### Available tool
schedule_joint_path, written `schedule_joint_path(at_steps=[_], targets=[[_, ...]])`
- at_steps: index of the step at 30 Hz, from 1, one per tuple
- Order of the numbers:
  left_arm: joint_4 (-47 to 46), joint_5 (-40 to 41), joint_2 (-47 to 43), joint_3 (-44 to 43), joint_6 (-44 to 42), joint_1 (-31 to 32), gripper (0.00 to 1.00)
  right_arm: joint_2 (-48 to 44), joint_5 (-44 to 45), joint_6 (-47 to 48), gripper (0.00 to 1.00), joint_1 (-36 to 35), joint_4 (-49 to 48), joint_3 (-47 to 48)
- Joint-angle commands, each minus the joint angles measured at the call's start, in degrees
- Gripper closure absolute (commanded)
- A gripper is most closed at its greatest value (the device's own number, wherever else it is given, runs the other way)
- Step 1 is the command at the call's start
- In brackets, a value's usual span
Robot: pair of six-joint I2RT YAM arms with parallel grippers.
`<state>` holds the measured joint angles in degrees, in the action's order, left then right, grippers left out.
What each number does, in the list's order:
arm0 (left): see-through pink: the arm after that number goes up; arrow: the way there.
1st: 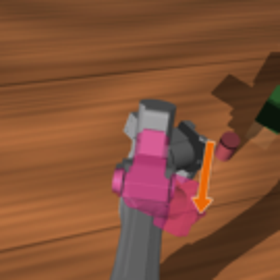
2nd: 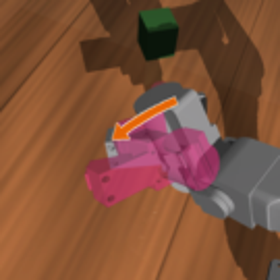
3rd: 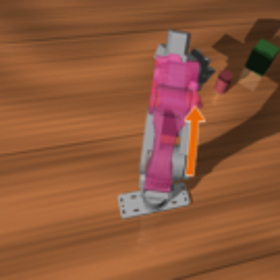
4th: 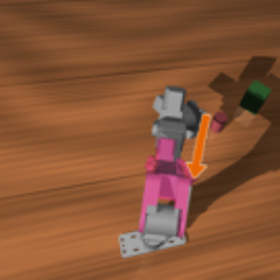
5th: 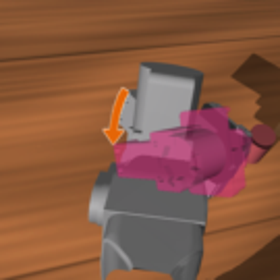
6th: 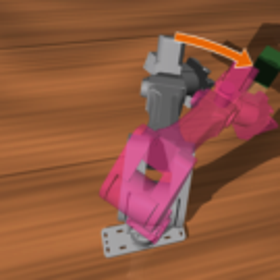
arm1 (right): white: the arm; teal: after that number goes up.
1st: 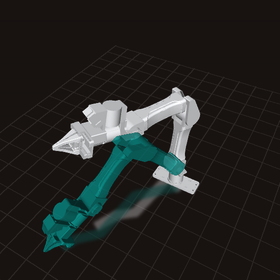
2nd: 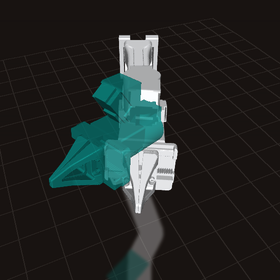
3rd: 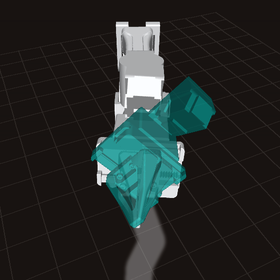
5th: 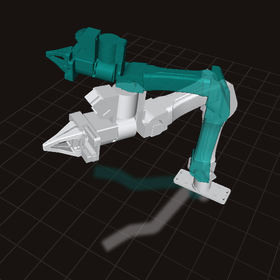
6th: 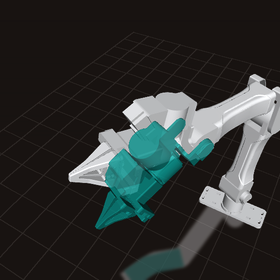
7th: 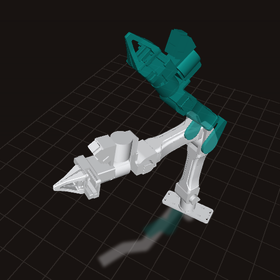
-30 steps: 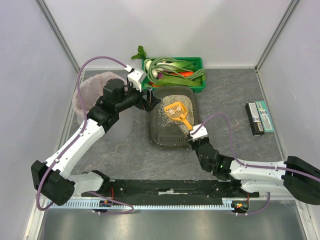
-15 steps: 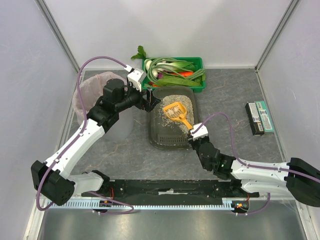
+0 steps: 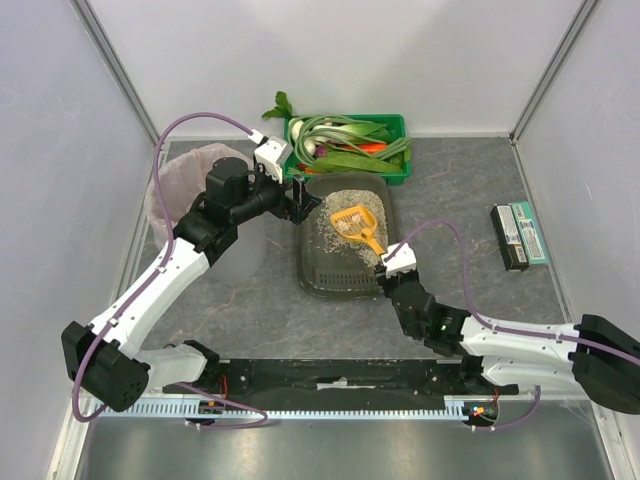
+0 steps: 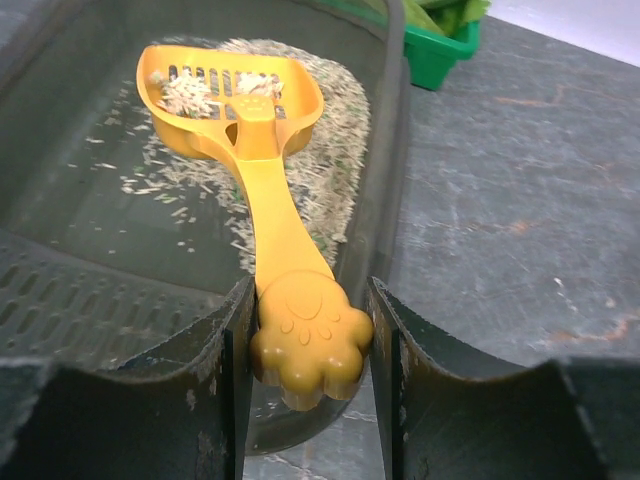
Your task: Clean the litter box
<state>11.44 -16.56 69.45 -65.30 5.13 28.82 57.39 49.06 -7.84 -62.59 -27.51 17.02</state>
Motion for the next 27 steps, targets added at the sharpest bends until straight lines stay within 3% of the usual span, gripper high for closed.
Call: schedule_joint_path(at_steps=[1, 2, 3, 5, 6, 8, 9, 10, 13, 16, 19, 23, 27], targets=[[-2.0, 0.6, -2.0, -0.8, 0.8, -0.3, 0.13, 2.3, 9.0, -1.1, 1.00, 0.2, 6.5, 5.5], [-2.1, 0.6, -2.2, -0.8, 0.7, -0.3, 0.13, 0.4, -1.5, 0.4, 1.00, 0.3, 1.1, 3.7], [-2.1, 0.7, -2.2, -0.7, 0.8, -0.3, 0.13, -0.3, -4.8, 1.8, 1.00, 0.4, -1.3, 2.9], [-2.1, 1.0, -2.2, -0.8, 0.8, -0.3, 0.13, 0.1, -0.5, -1.2, 1.00, 0.2, 2.7, 4.5], [-2.0, 1.1, -2.1, -0.8, 0.8, -0.3, 0.13, 0.4, 7.6, -1.9, 1.00, 0.4, 3.9, 4.9], [-1.8, 1.2, -2.1, -1.0, 0.8, -0.3, 0.13, -1.1, 3.8, 0.5, 1.00, 0.6, -1.1, 2.7], [-1.8, 1.2, -2.1, -1.0, 0.8, -0.3, 0.13, -2.0, -5.2, 1.1, 1.00, 0.6, -3.7, 1.5], [-1.9, 1.3, -2.1, -0.9, 0.9, -0.3, 0.13, -2.5, -5.1, 1.2, 1.00, 0.4, -5.6, 0.8], [-1.7, 1.4, -2.0, -1.1, 0.9, -0.3, 0.13, -2.7, 5.9, -2.1, 1.00, 0.7, 0.2, 1.4], [-1.9, 1.6, -2.2, -0.8, 0.9, -0.3, 0.13, -4.1, -5.3, 1.9, 1.00, 0.6, -5.8, -0.1], [-1.8, 2.1, -1.8, -0.8, 1.4, -0.3, 0.13, -2.2, 2.4, 0.9, 1.00, 0.6, 2.3, 3.6], [-1.5, 2.1, -0.9, -1.6, 3.5, -0.3, 0.13, -4.8, -2.1, 3.7, 1.00, 0.7, 1.3, 3.7], [-3.1, -6.4, -1.9, -2.2, 9.2, -4.4, 0.11, -8.8, -5.5, 6.9, 1.00, 0.7, 4.8, 5.7]])
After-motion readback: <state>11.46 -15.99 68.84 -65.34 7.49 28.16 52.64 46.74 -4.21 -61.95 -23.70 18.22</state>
